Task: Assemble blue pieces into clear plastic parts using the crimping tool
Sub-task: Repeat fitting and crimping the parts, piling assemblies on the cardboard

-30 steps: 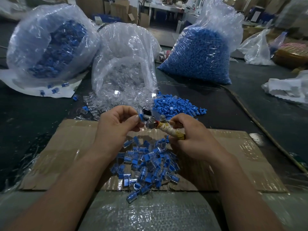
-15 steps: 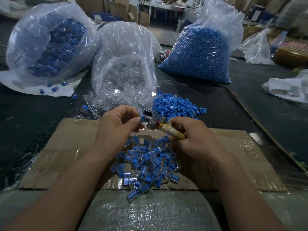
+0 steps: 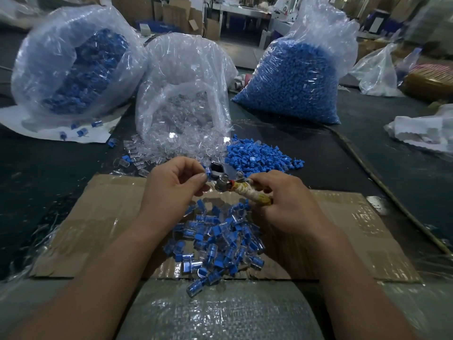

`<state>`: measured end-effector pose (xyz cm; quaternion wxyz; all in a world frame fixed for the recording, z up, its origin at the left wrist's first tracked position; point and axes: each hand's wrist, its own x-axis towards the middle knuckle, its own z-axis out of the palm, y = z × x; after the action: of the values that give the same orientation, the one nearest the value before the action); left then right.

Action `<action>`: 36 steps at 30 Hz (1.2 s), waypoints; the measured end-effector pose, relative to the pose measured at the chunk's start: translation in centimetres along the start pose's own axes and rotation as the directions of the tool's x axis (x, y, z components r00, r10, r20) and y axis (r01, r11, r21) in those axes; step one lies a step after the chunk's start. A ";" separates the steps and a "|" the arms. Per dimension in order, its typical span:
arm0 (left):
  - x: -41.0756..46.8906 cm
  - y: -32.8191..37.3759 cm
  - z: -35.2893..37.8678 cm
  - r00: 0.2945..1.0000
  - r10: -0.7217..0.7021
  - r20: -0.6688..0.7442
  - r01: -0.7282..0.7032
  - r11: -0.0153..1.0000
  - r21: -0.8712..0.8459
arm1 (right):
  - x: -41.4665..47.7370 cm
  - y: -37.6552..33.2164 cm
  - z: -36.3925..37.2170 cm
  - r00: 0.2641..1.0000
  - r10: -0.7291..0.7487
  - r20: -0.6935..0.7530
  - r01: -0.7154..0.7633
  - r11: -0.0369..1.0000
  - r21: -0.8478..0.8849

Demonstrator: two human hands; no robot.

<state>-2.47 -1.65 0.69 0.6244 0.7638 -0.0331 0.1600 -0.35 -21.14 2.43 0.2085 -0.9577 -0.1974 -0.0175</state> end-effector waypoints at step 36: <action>4.4 -1.4 0.8 0.986 -0.087 0.141 -0.020 0.782 0.622 | -0.2 3.9 -1.1 0.963 0.235 0.128 -0.257 0.945 0.200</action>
<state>2.20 -1.46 0.47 0.3358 0.9377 -0.0158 0.0882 1.00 -24.91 1.88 0.3007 -0.9464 -0.0873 0.0791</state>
